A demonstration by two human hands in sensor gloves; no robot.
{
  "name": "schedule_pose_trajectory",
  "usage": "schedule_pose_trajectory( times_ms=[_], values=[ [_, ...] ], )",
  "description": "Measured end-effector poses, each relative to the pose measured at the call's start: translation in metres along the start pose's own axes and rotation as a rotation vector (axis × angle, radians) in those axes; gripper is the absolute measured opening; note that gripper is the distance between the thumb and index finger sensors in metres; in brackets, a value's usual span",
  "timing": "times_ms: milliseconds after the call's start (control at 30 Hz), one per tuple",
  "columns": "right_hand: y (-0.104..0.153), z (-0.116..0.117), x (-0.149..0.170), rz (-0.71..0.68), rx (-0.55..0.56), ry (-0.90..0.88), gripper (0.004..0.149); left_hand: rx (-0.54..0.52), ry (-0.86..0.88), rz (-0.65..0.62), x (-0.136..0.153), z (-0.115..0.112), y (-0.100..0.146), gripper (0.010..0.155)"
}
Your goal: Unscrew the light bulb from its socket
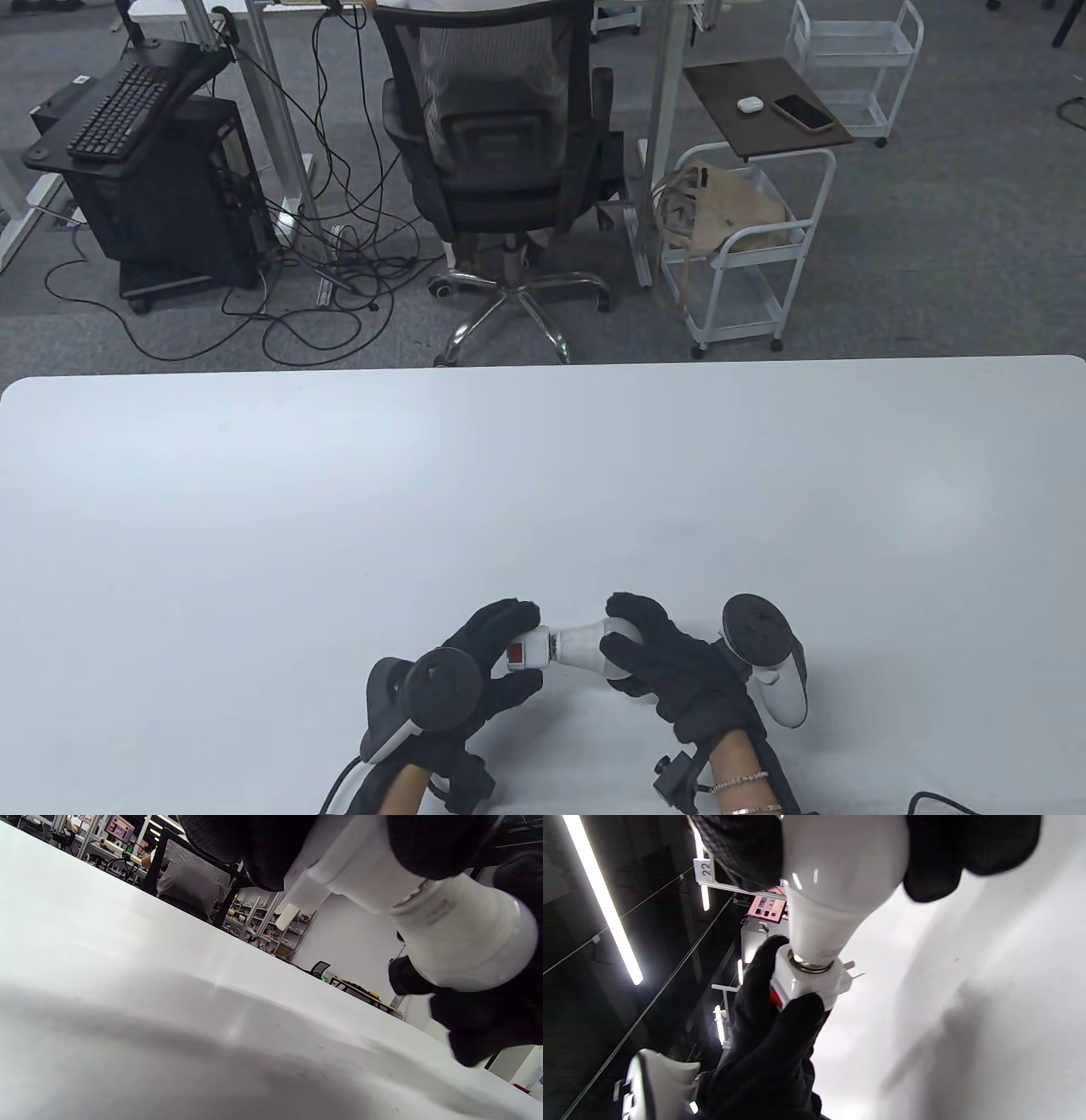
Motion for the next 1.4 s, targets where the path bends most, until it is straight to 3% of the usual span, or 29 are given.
schedule_pose_trajectory(
  times_ms=[233, 400, 600, 767, 1033, 1167, 1400],
  values=[
    [0.0, 0.0, -0.004, -0.042, -0.038, 0.087, 0.068, 0.144, 0.107, 0.021, 0.008, -0.003, -0.005, 0.073],
    [0.0, 0.002, -0.009, -0.062, -0.104, 0.118, 0.074, 0.118, 0.143, 0.036, 0.014, 0.002, -0.004, 0.074],
    [0.005, -0.003, -0.01, -0.071, -0.033, 0.142, 0.071, 0.097, 0.114, 0.045, 0.016, 0.004, -0.004, 0.073],
    [0.011, -0.014, -0.006, -0.077, 0.121, 0.142, 0.071, 0.107, 0.09, 0.041, 0.012, 0.0, -0.004, 0.073],
    [0.023, -0.058, -0.006, 0.182, 0.661, 0.495, 0.07, 0.098, 0.072, -0.003, 0.0, 0.005, 0.001, 0.073],
    [0.013, -0.086, -0.006, 0.351, 0.764, 0.536, 0.07, 0.097, 0.055, -0.027, -0.006, 0.004, 0.002, 0.073],
    [-0.008, -0.108, -0.004, 0.549, 0.838, 0.645, 0.069, 0.102, 0.029, -0.047, -0.01, 0.002, 0.002, 0.073]
  ],
)
Point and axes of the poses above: the tracker on the back of each hand, its own x axis roughly to the little-finger side, its own y axis roughly from the fingertips to the wrist, z = x × y, the point moved 2 cm from there along -y, roughly from the wrist to the fingertips, and after that the axes turned 7 degrees about z, right-handed, at the moved point
